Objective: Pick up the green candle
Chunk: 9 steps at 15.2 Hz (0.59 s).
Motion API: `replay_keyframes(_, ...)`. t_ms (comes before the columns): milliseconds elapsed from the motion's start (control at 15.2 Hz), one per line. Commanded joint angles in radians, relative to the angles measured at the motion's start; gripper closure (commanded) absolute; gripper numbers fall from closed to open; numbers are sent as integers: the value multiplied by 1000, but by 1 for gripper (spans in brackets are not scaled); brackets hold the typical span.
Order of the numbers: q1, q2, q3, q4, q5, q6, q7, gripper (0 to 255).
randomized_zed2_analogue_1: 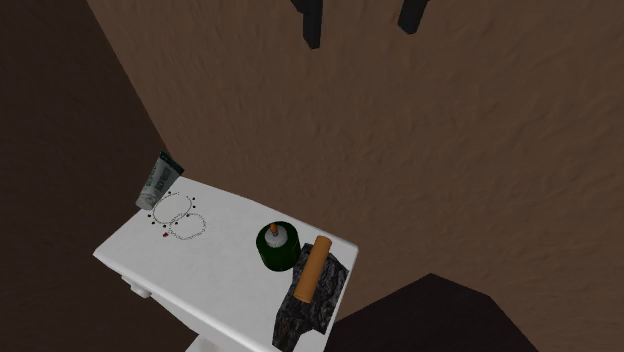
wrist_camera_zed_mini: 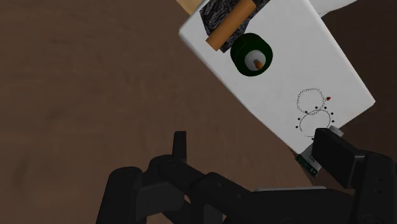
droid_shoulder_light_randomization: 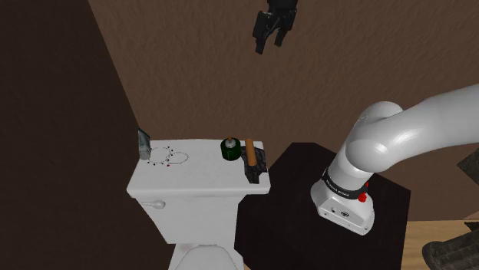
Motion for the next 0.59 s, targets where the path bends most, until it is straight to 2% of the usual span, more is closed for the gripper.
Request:
replay_keyframes(0,0,0,0,0,0,0,0,0)
replay_keyframes(528,16,137,65,-129,23,181,72,0)
